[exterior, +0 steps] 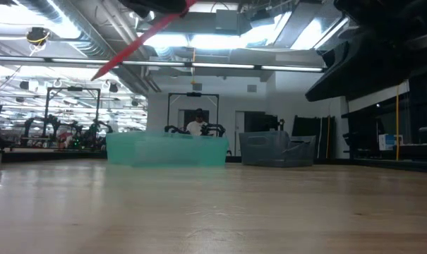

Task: Sort pens & pencils
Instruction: Put the orange pencil into the green bin

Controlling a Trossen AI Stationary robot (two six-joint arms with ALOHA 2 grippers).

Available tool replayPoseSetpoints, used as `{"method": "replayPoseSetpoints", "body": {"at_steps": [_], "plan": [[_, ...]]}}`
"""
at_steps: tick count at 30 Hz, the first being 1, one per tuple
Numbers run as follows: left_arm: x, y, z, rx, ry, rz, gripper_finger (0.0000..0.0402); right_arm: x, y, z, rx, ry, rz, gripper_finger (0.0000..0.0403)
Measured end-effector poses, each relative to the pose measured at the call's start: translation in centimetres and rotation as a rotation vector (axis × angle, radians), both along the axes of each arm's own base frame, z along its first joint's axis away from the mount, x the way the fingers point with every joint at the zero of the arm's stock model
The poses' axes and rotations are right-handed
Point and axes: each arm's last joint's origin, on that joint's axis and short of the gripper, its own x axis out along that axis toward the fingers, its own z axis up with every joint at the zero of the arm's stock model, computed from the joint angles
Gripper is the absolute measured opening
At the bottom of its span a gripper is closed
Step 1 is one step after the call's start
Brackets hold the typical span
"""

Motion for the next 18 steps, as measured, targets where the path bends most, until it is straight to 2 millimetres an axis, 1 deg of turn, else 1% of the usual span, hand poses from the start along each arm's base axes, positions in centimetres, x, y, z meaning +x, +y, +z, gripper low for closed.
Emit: {"method": "replayPoseSetpoints", "body": {"at_steps": [4, 8, 11, 18], "plan": [[0.4, 0.5, 0.1, -0.010, -0.015, 0.001, 0.0014, -0.2, 0.4, 0.0, 0.004, -0.001, 0.014, 0.0004], [1.2, 0.7, 0.2, -0.019, -0.117, -0.077, 0.0014, -0.5, 0.8, 0.0, 0.018, -0.002, 0.021, 0.0004], [1.6, 1.3, 0.0, -0.029, -0.176, -0.112, 0.0014, -0.6, 1.0, 0.0, 0.022, -0.002, 0.027, 0.0004], [1.7, 3.2, -2.1, -0.074, -0.245, -0.116, 0.0014, -0.9, 1.5, 0.0, 0.040, -0.004, 0.036, 0.0004]]}}
